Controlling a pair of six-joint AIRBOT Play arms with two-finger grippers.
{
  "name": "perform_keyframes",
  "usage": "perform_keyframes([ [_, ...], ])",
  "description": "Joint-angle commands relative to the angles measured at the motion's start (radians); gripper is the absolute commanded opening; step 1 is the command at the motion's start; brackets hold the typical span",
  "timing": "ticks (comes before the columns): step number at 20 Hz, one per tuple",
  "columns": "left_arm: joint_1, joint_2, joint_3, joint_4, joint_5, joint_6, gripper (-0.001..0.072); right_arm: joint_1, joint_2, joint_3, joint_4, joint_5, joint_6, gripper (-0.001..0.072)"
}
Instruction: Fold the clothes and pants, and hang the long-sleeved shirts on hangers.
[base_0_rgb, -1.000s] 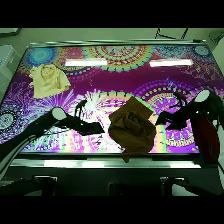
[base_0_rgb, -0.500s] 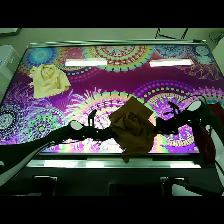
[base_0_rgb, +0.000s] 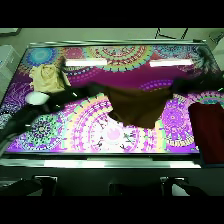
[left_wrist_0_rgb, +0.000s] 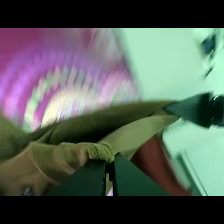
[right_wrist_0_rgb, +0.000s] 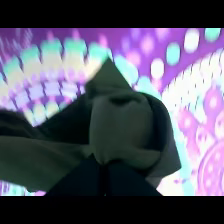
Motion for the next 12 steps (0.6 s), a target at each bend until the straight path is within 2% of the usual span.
perform_keyframes([
  [1, 0.161, 0.211, 0.217, -0.004, -0.051, 0.05, 0.0023, 0.0, 0.115, 0.364, 0.009, -0.039, -0.007, 0.0036],
  [3, 0.18, 0.312, 0.276, -0.004, -0.05, 0.05, 0.0024, 0.0, 0.193, 0.451, 0.025, -0.041, 0.009, 0.0036],
  [7, 0.174, 0.478, 0.292, -0.005, -0.025, 0.046, 0.0024, 0.0, 0.34, 0.462, 0.136, -0.091, 0.007, 0.0037],
  [10, 0.174, 0.526, 0.292, 0.0, 0.042, 0.046, 0.0024, 0.0, 0.371, 0.462, 0.127, -0.084, 0.007, 0.0037],
  [12, 0.174, 0.517, 0.285, 0.07, 0.043, 0.045, 0.0024, 0.0, 0.347, 0.461, 0.128, -0.026, 0.008, 0.0037],
])
